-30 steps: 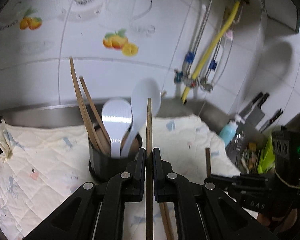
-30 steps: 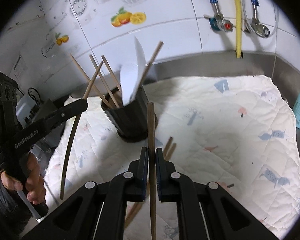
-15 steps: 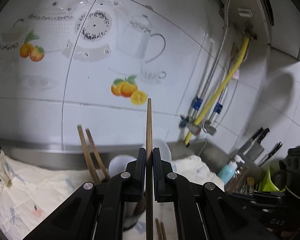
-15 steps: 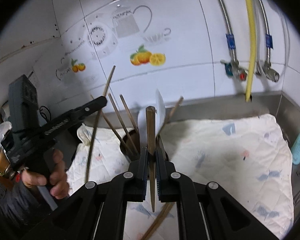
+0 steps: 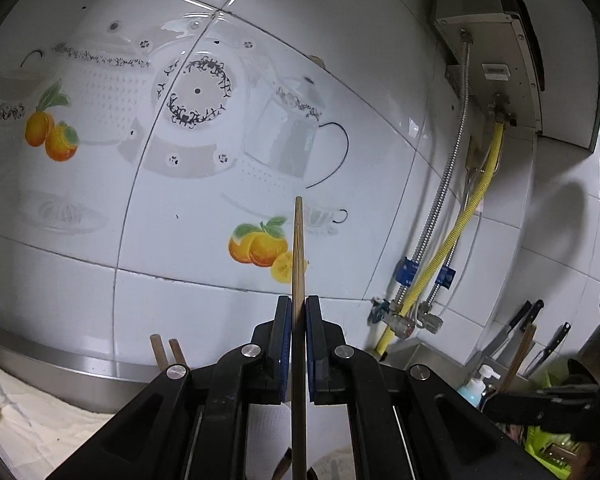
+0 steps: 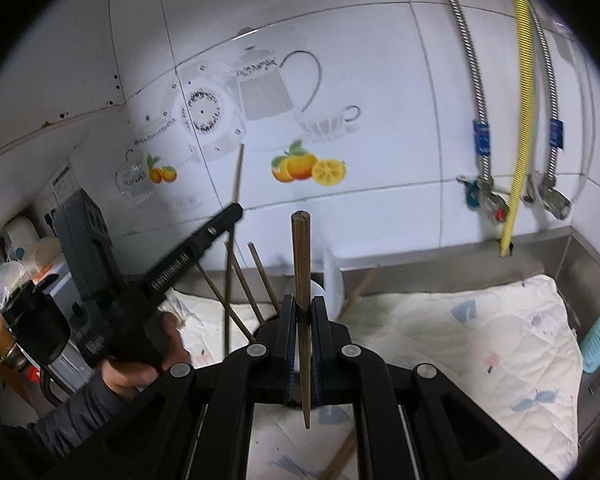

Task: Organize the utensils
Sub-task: 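Lift both held chopsticks and carry them above the black holder, then lower the chopsticks into the black holder and open both grippers, then move both tools back to the remaining chopsticks on the cloth, then grasp a wooden chopstick with the left gripper while the right gripper grasps the last one, then lift both chopsticks and carry them above the black holder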

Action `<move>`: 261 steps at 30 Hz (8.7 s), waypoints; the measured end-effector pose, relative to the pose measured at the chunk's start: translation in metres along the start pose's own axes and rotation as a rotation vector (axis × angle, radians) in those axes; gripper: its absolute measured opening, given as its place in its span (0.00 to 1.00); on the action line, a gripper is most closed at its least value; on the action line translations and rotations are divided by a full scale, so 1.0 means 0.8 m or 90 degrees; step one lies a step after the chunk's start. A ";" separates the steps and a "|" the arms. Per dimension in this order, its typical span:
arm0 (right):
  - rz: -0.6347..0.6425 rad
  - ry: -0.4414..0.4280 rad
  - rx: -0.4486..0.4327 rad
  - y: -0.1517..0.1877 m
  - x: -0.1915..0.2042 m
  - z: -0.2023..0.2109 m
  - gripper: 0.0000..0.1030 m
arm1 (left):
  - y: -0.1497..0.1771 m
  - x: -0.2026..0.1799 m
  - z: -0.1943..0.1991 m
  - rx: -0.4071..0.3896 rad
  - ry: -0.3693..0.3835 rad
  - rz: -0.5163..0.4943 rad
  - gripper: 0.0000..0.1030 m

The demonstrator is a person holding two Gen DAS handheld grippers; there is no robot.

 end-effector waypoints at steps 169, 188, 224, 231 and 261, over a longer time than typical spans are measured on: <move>-0.130 0.077 0.221 0.181 -0.105 -0.051 0.12 | 0.274 -0.030 0.108 0.395 -0.066 0.016 0.38; -0.160 0.087 0.096 0.138 -0.130 0.068 0.12 | 0.364 -0.122 0.021 0.510 0.045 0.011 0.38; -0.221 0.148 0.110 0.167 -0.201 0.102 0.09 | 0.429 -0.175 -0.049 0.619 0.019 -0.088 0.11; -0.283 0.189 0.171 0.211 -0.249 0.079 0.10 | 0.419 -0.168 -0.043 0.595 0.022 -0.062 0.07; -0.381 0.301 0.255 0.239 -0.328 -0.017 0.16 | 0.216 -0.112 0.060 0.384 0.027 -0.031 0.06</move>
Point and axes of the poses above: each gripper's, at about its wrist camera, not at the fingertips, and z roughly against the way its jaws point, x to its left, y to its underside, the point moved 8 cm from there along -z, roughly the way its jaws point, and after that the axes turned 2 degrees about -z, right-handed, at the moved point
